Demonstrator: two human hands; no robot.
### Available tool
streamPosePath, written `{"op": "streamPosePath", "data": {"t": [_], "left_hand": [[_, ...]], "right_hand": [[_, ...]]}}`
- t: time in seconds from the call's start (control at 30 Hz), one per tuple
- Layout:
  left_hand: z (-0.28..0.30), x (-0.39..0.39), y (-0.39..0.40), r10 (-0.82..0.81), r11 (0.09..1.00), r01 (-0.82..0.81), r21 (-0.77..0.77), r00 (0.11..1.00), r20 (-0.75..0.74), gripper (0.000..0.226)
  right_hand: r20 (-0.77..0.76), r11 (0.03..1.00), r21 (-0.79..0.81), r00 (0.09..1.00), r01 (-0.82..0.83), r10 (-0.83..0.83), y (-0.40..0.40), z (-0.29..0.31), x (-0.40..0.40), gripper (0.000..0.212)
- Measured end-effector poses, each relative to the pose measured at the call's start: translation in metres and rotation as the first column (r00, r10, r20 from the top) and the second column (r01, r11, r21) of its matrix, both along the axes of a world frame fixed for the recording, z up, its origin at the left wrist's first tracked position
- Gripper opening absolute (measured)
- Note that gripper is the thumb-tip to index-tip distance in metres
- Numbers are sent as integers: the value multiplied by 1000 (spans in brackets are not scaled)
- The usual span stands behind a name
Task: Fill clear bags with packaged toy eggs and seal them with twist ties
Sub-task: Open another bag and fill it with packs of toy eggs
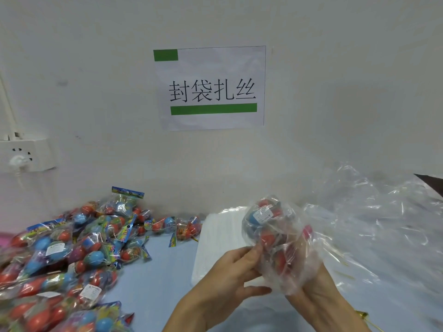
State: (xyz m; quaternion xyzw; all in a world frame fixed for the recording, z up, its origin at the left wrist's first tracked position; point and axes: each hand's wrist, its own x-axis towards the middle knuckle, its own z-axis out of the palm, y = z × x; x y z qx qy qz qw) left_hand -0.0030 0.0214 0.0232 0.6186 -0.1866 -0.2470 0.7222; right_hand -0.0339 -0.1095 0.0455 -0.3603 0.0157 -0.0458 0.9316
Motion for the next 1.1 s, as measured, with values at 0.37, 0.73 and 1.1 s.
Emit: {"op": "streamPosePath", "data": {"t": [0.37,0.73,1.1], "left_hand": [[20,-6,-7,438,827,-559,-66,565,700,22],[40,-13,0,343,727,-684,-68,274,899,25],[44,-22,-14,1,705,-658,266,375,927,26]], "right_hand": [[231,504,-777,916,377,-329,-20,-24,12,28],[270,243,-880,850,409,-453,-28,-32,18,34],[415,-40,-909,893,414,-177,4,-33,6,28]]}}
